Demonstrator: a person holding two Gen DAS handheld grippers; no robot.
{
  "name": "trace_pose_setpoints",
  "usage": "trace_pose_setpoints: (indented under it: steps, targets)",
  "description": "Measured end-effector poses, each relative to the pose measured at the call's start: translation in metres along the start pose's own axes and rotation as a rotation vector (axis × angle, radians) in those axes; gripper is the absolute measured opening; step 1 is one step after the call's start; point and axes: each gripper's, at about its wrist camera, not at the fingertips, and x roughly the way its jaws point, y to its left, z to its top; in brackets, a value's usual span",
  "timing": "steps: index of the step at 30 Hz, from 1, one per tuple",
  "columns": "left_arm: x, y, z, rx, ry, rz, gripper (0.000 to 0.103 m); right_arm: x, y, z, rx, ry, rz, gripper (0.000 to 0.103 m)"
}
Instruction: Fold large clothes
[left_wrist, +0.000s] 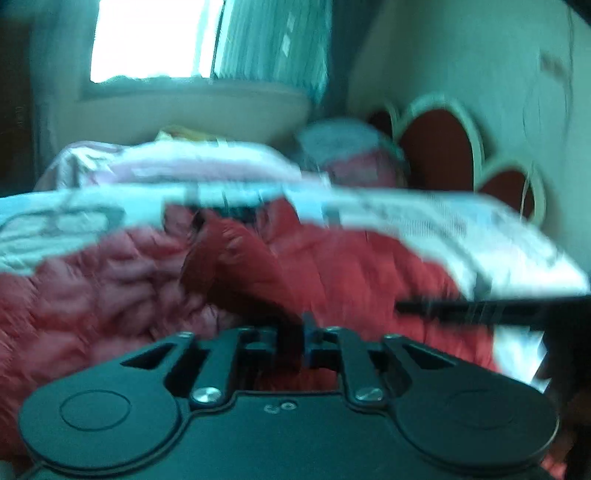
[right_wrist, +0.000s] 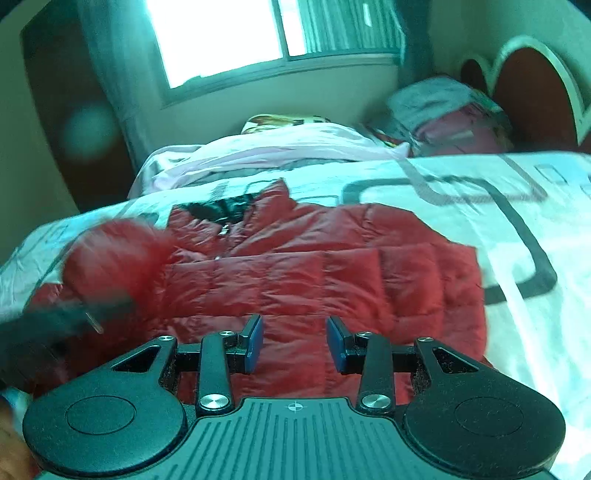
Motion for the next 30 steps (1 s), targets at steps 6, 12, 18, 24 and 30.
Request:
trace_pose_setpoints:
  steps: [6, 12, 18, 24, 30]
  targets:
    - [-0.024, 0.007, -0.022, 0.069, 0.0, 0.072, 0.068, -0.008, 0.001, 0.003, 0.027, 0.0, 0.072, 0.038]
    - [-0.063, 0.034, -0.018, 0.065, -0.042, 0.207, 0.068, 0.002, 0.017, -0.002, 0.015, -0.016, 0.069, 0.103]
    - [-0.094, 0.075, -0.046, 0.054, -0.023, 0.384, 0.067, 0.03, 0.024, -0.004, -0.024, 0.054, 0.035, 0.102]
    - [-0.083, 0.101, -0.055, -0.026, 0.042, 0.489, 0.064, 0.051, 0.033, -0.007, -0.045, 0.112, 0.048, 0.063]
    - [-0.06, 0.113, -0.044, -0.03, 0.023, 0.567, 0.059, 0.05, 0.041, -0.005, -0.067, 0.121, 0.096, 0.02]
